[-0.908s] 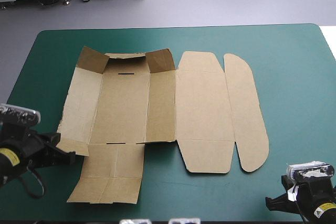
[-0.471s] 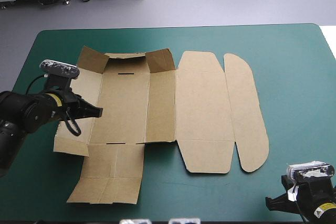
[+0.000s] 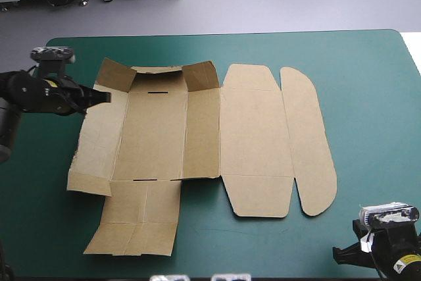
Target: Fold the box
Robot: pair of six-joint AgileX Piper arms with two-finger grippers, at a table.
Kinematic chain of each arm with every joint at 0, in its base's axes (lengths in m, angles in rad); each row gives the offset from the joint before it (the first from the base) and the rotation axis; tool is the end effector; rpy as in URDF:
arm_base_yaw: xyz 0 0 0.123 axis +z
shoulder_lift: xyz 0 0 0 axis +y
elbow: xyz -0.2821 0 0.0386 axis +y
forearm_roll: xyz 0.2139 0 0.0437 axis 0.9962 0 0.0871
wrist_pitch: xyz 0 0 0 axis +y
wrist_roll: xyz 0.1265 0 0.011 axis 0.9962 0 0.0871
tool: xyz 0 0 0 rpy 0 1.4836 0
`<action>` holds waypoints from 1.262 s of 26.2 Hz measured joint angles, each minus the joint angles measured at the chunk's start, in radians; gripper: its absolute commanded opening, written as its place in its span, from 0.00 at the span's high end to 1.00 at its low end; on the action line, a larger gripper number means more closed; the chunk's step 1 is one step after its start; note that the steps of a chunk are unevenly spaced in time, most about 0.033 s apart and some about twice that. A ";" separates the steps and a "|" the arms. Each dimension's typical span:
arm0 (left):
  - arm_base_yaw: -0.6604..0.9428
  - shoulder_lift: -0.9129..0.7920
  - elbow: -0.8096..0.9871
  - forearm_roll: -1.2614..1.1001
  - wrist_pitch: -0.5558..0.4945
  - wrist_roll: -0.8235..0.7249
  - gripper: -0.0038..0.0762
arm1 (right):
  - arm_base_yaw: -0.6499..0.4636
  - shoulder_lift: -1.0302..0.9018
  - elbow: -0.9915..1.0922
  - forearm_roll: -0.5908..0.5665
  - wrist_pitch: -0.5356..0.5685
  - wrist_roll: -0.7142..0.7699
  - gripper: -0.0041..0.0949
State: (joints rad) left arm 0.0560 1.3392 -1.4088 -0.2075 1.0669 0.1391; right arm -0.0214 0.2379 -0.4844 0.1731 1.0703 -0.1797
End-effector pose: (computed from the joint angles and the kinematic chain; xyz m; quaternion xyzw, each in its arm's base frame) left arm 0.2615 -0.0083 0.3670 0.0212 0.9408 -0.0701 0.3310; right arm 0.0256 0.0186 0.2378 -0.0648 0.9086 0.0452 0.4102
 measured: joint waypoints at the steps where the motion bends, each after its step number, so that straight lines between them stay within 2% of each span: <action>1: 0.058 0.010 -0.002 -0.049 -0.001 0.031 0.96 | 0.000 0.000 0.000 0.000 0.000 0.000 0.98; 7: 0.348 0.086 -0.002 -0.263 0.033 0.160 0.96 | 0.000 0.000 0.000 0.000 0.000 0.000 0.98; 12: 0.492 0.157 -0.003 -0.295 0.074 0.215 0.96 | 0.000 0.000 0.000 0.000 0.000 0.000 0.98; 20: 0.533 0.264 -0.003 -0.266 0.155 0.298 0.96 | 0.000 0.000 0.000 0.000 0.000 0.000 0.98; 28: 0.535 0.353 0.031 -0.242 0.155 0.301 0.95 | 0.000 0.000 0.000 0.000 0.000 0.000 0.98; 29: 0.535 0.357 0.043 -0.248 0.155 0.301 0.93 | 0.000 0.000 0.000 0.000 0.000 0.000 0.98; 31: 0.535 0.363 0.048 -0.281 0.156 0.317 0.81 | 0.000 0.000 0.000 0.000 0.000 0.000 0.98; 33: 0.535 0.363 0.049 -0.344 0.155 0.347 0.59 | 0.000 0.000 0.000 0.000 0.000 0.000 0.98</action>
State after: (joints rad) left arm 0.5910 1.7018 -1.3601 -0.5516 1.2217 0.4865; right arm -0.0214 0.2379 -0.4844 0.1734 1.0703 -0.1797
